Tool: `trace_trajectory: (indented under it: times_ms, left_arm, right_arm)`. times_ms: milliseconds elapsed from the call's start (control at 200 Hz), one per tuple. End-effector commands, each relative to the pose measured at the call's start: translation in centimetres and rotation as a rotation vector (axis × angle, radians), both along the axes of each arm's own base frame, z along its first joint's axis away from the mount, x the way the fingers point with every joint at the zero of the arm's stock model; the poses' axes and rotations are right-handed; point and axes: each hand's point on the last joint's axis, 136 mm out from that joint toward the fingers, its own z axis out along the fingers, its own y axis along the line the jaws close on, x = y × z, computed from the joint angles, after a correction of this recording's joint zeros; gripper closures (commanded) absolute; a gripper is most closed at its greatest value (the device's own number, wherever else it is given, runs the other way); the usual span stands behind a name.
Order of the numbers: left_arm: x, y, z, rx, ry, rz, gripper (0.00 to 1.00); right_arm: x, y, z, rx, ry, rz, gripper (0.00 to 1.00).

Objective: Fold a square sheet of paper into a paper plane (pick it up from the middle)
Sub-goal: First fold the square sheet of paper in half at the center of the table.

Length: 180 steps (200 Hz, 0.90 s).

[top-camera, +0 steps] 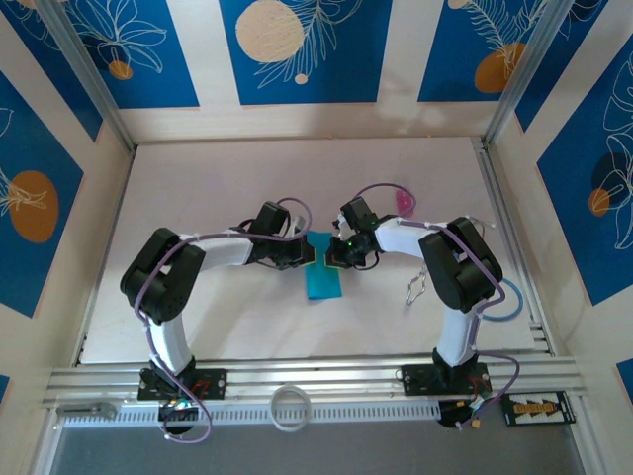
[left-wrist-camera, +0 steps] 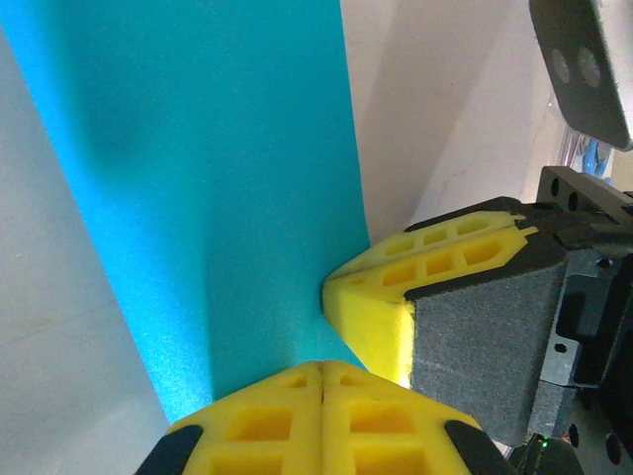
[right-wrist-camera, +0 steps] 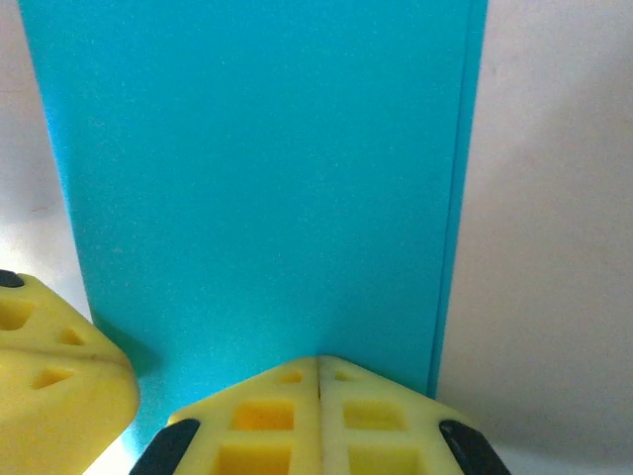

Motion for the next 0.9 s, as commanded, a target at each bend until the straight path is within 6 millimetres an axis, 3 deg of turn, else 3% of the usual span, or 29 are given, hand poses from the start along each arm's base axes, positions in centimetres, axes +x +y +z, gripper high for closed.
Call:
trace_trajectory:
  times_ms: [0, 335, 455, 585, 770, 895]
  left_arm:
    - [-0.3, -0.2, -0.4, -0.017, 0.013, -0.014, 1.00]
    - [-2.1, 2.4, -5.2, 0.139, 0.064, -0.018, 1.00]
    - [-2.4, 3.4, -5.9, 0.198, 0.059, -0.023, 1.00]
    - [-2.1, 3.2, -4.2, 0.189, 0.037, -0.034, 1.00]
    - [-1.3, 1.2, 0.5, 0.061, 0.026, -0.019, 1.00]
    - [-1.4, 0.0, 1.8, -0.036, 0.062, 0.016, 1.00]
  right_arm:
    - [-2.4, -2.8, -3.4, -0.127, 0.118, -0.017, 0.96]
    - [-2.6, -2.9, -3.8, -0.138, 0.126, -0.024, 0.97]
    - [-2.8, -3.1, -3.9, -0.145, 0.129, -0.026, 0.98]
    - [-2.8, -3.1, -4.0, -0.148, 0.131, -0.030, 0.98]
    - [-2.8, -3.2, -3.8, -0.151, 0.129, -0.038, 0.99]
    - [-3.0, -3.4, -4.1, -0.157, 0.135, -0.044, 0.99]
